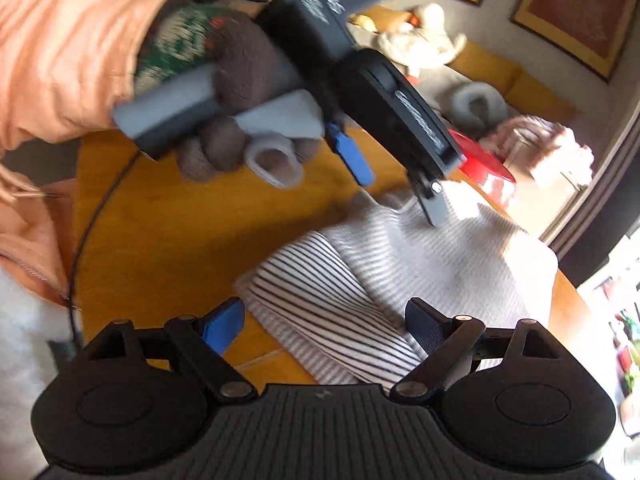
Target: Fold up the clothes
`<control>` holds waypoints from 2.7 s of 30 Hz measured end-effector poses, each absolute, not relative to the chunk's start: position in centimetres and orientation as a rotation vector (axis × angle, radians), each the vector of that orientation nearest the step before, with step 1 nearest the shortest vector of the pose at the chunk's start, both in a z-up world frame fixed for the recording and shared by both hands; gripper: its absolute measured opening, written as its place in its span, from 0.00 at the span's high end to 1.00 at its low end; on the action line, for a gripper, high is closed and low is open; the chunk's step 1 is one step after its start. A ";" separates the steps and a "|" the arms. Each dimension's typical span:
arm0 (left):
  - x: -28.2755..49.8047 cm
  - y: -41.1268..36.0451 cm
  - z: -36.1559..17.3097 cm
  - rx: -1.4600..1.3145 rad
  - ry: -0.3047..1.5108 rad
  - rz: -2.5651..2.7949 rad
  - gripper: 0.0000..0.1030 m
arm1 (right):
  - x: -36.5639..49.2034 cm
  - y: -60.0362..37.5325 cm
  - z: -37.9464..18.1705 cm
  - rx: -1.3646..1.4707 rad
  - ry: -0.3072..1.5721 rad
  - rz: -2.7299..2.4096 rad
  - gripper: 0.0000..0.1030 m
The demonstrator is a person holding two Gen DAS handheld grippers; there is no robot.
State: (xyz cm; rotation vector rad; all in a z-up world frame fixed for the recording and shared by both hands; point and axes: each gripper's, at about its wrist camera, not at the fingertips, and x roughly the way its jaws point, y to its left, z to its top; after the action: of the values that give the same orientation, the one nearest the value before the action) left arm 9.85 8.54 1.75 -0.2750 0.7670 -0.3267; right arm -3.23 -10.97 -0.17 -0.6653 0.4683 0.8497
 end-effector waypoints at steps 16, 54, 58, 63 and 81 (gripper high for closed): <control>7.1 9.2 3.1 -0.174 0.697 -0.418 0.02 | 2.0 -13.2 1.2 -0.233 0.709 0.798 0.58; 7.0 4.3 -0.3 0.001 0.634 -0.764 0.46 | 1.9 -17.4 7.4 -0.405 0.536 0.634 0.22; 9.0 5.7 -0.4 -0.139 0.692 -0.772 0.46 | 0.3 -16.2 5.4 -0.569 0.485 0.647 0.19; 9.2 6.1 -0.5 -0.151 0.706 -0.770 0.46 | -0.9 -12.8 1.7 -0.866 0.295 0.621 0.19; 10.3 10.0 3.7 -0.281 0.636 -0.585 0.42 | -2.8 -12.9 4.8 -0.686 0.531 0.721 0.74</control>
State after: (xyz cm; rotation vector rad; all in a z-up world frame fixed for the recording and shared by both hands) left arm 10.31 9.97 3.73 -0.2807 0.6355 -0.5847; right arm -2.83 -12.91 4.79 -0.6859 0.5307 0.7207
